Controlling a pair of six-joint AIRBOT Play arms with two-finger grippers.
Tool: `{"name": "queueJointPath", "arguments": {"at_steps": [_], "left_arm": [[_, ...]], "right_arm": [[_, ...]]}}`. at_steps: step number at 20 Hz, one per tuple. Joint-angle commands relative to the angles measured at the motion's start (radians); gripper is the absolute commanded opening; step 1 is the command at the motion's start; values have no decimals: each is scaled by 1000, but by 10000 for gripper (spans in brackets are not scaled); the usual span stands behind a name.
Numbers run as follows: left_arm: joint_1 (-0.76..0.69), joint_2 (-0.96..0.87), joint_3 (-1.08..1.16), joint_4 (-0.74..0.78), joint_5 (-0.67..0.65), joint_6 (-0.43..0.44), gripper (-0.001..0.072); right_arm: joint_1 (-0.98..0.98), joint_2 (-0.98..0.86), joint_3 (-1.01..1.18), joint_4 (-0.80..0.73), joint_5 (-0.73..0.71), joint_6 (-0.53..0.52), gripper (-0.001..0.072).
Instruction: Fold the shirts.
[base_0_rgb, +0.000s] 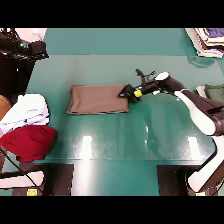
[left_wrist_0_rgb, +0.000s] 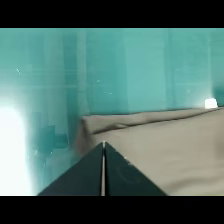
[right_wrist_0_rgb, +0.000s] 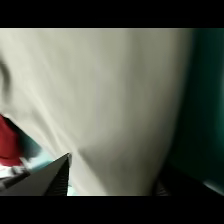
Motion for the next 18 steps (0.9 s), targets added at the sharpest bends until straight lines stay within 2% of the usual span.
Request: {"name": "queueJointPath", "arguments": {"at_steps": [1, 3, 4, 9, 14, 18], "left_arm": [[0, -1, 0, -9, -18, 5, 24], [0, 0, 0, -17, -31, 27, 24], [-3, 0, 0, -18, -37, 28, 24], [-114, 0, 0, -16, -41, 29, 23], [-309, 0, 0, -16, 11, 29, 24], [-422, 0, 0, -16, 112, 29, 24]], "right_arm": [[77, -85, 123, 44, -7, -10, 326], [86, -89, 171, 44, -10, -55, 74], [82, -89, 198, 41, -6, -76, 15], [-34, 18, 268, -98, 15, -62, 14], [-348, 258, 268, -376, 133, 16, 14], [-641, 381, 268, -447, 167, 21, 14]]}}
